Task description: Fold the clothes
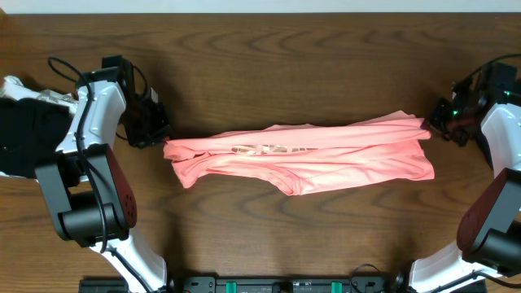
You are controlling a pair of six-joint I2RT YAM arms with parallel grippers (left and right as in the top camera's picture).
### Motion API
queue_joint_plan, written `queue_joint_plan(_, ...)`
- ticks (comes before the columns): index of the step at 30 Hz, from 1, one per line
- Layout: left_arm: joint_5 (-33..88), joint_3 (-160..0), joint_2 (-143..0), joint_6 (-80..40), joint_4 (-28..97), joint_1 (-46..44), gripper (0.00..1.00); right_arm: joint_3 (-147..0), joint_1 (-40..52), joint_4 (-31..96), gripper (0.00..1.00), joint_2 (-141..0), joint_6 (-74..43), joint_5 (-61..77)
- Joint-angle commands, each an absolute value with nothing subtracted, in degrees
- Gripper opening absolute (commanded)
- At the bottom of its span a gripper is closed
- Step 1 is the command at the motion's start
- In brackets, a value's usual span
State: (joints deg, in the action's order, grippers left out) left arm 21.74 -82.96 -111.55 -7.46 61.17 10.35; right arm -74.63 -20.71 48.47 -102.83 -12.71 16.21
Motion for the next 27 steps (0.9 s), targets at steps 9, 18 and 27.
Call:
queue_joint_plan(9, 24.03, -83.11, -110.02, -7.53, 66.26, 10.92, 0.06, -75.31, -21.52, 54.08, 0.18, -101.58, -11.44, 9.45)
queue_joint_plan(18, 23.33, -83.11, -110.04, -7.51, 70.28, 10.92, 0.11, -75.31, -21.45, 54.35, 0.05, -101.58, -11.46, 9.85)
queue_joint_plan(27, 23.33, -82.74, -110.04, -7.49, 70.48, 10.92, 0.12, -75.31, -18.2, 50.76, 0.02, -101.58, 2.7, 36.29)
